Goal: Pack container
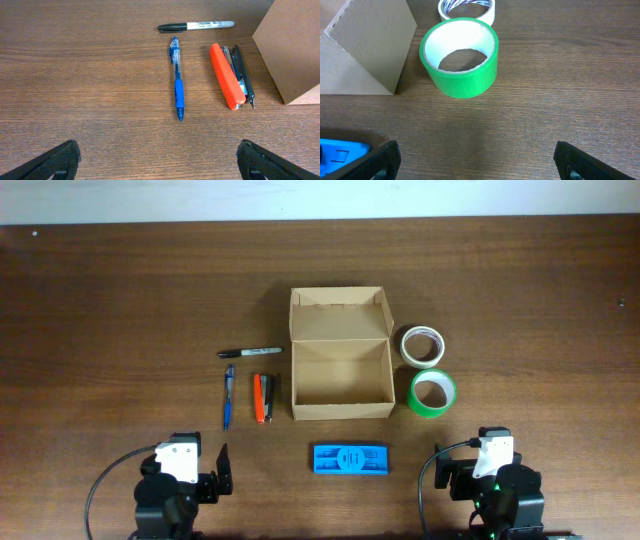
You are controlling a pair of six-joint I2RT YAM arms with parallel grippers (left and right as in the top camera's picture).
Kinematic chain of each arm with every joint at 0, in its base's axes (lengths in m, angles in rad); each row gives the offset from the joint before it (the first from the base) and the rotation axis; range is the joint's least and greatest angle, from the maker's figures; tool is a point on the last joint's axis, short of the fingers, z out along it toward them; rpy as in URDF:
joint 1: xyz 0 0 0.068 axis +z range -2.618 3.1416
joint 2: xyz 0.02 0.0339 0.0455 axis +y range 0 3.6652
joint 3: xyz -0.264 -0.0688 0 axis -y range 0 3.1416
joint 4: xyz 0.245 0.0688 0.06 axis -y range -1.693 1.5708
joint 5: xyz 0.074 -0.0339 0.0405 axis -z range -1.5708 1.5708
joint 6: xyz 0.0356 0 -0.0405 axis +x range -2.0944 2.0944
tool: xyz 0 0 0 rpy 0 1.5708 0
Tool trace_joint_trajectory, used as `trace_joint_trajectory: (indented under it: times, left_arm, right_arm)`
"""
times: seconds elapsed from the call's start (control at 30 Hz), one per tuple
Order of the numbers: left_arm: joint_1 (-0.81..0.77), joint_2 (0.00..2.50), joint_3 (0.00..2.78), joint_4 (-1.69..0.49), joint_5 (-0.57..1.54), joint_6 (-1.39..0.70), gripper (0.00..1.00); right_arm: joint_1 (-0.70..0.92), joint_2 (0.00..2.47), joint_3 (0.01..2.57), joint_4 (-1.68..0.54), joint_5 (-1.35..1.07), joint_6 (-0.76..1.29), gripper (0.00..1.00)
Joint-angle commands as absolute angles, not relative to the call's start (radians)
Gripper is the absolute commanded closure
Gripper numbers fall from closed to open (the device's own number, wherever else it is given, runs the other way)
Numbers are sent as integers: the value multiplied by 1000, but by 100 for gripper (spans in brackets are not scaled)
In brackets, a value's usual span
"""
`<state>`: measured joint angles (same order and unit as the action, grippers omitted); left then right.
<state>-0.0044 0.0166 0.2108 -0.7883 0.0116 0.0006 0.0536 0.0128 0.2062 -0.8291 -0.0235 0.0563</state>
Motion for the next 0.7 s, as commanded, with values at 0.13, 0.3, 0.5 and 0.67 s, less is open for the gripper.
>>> trace_joint_trajectory:
  times: [0.13,0.3,0.5,0.67]
  left_arm:
    - [-8,6,200,-789,23,16,1]
    - [-8,6,200,-789,23,16,1]
    - [-8,6,200,-789,23,16,0]
    - [-8,6,200,-789,23,16,0]
  right_arm:
    - [45,3,196,-834,-22,68,1]
    - [45,3,196,-834,-21,68,1]
    - [45,4,197,-831,-22,68,1]
    - [45,110,302,-761,-13,60,1]
